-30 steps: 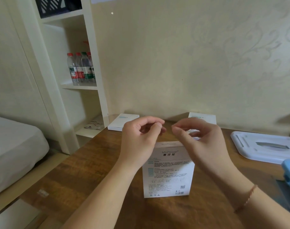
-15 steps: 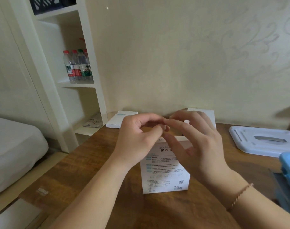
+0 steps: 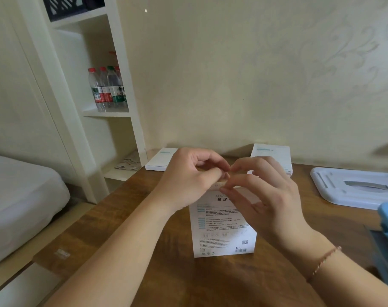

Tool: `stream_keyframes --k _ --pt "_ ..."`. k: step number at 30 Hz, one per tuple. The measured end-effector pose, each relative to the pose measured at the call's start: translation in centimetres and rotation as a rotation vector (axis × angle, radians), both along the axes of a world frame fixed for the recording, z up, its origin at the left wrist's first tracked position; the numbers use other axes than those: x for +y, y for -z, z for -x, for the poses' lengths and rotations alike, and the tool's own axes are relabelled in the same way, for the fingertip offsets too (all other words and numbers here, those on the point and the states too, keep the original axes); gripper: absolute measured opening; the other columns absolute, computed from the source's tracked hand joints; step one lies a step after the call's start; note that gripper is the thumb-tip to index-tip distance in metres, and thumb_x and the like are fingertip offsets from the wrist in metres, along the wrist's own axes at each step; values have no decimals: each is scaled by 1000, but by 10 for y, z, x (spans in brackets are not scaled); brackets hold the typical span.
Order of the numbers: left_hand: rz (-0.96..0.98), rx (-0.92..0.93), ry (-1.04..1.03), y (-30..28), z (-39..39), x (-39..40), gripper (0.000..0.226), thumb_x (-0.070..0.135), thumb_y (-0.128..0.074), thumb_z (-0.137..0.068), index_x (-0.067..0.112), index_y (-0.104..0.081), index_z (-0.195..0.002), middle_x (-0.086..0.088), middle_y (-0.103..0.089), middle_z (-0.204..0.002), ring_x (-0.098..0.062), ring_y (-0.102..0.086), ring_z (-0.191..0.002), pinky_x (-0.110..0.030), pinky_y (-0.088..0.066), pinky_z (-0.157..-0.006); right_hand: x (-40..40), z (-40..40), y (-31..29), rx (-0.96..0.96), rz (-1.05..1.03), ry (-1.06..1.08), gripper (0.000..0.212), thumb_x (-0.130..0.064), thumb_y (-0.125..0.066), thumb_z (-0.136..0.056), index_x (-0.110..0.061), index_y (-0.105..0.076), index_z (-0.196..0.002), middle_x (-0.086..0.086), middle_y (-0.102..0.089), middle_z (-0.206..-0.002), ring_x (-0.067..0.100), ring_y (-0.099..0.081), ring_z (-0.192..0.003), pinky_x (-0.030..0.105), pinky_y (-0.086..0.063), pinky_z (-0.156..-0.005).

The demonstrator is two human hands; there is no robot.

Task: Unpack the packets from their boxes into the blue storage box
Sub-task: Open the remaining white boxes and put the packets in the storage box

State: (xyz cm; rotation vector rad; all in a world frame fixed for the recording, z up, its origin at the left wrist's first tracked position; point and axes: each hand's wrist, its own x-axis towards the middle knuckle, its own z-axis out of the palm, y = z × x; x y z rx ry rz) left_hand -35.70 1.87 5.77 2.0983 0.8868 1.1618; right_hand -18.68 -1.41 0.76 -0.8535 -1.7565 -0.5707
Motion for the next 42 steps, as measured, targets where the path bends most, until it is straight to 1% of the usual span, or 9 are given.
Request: stream_keyframes --k 8,17,21,25,34,37,39,41,42 --pt "199 46 13 -5 1 14 23 -1 -67 -81 20 -77 -83 -2 -75 -76 -13 -70 -78 -31 -56 -85 5 -1 7 59 81 -83 17 -22 -69 -88 -8 -74 -79 1 -69 -94 25 -61 -81 39 -50 -68" --pt "256 45 12 5 -3 19 18 -1 -68 -81 15 -76 -81 -7 -74 -75 -12 -68 -72 -32 -57 -82 6 -2 14 28 106 -117 14 -21 -70 -88 -10 -73 -82 0 -70 -96 23 -60 -85 36 -50 -69" --pt "279 64 14 9 -3 21 22 4 -70 -82 22 -76 -71 3 -70 -69 -7 -64 -70 -27 -53 -73 6 -4 16 -44 66 -69 11 -18 -73 -87 -8 -74 -82 3 -70 -97 26 -60 -82 39 -50 -64" --pt "131 142 23 13 3 23 16 15 -70 -87 25 -78 -78 9 -73 -79 -6 -66 -78 -24 -50 -72 7 -9 16 -210 0 16 9 -15 -70 -89 -9 -76 -86 11 -69 -100 32 -61 -84 42 -49 -61" --pt "-259 334 13 32 15 11 27 45 -59 -92 28 -73 -107 20 -70 -96 -3 -63 -92 -22 -53 -73 1 -15 34 -336 30 38 14 -12 -66 -91 -4 -73 -100 17 -63 -120 34 -55 -111 43 -44 -92" --pt "-393 444 -54 31 14 10 28 49 -55 -91 29 -69 -105 20 -65 -98 -5 -56 -95 -32 -50 -79 -9 -17 35 -101 147 -145 13 -15 -62 -91 -5 -71 -95 13 -59 -126 30 -51 -121 42 -44 -97" --pt "-455 454 -60 30 17 13 21 48 -52 -92 36 -66 -102 26 -56 -110 -3 -47 -109 -33 -43 -93 -18 -15 32 379 303 -286 19 -27 -56 -95 -15 -70 -98 4 -60 -126 25 -53 -123 39 -43 -100" --pt "-350 346 44 27 22 15 14 33 -55 -95 43 -61 -103 28 -42 -126 -2 -34 -127 -24 -39 -102 -22 -11 21 838 676 -334 29 -50 -51 -96 -30 -68 -107 -9 -64 -121 16 -55 -122 38 -44 -103" --pt "-276 262 120 28 23 16 23 25 -57 -95 46 -60 -103 26 -37 -132 -2 -30 -131 -20 -38 -103 -22 -12 16 903 960 -324 38 -59 -47 -90 -35 -65 -113 -14 -64 -121 11 -56 -120 36 -44 -103"
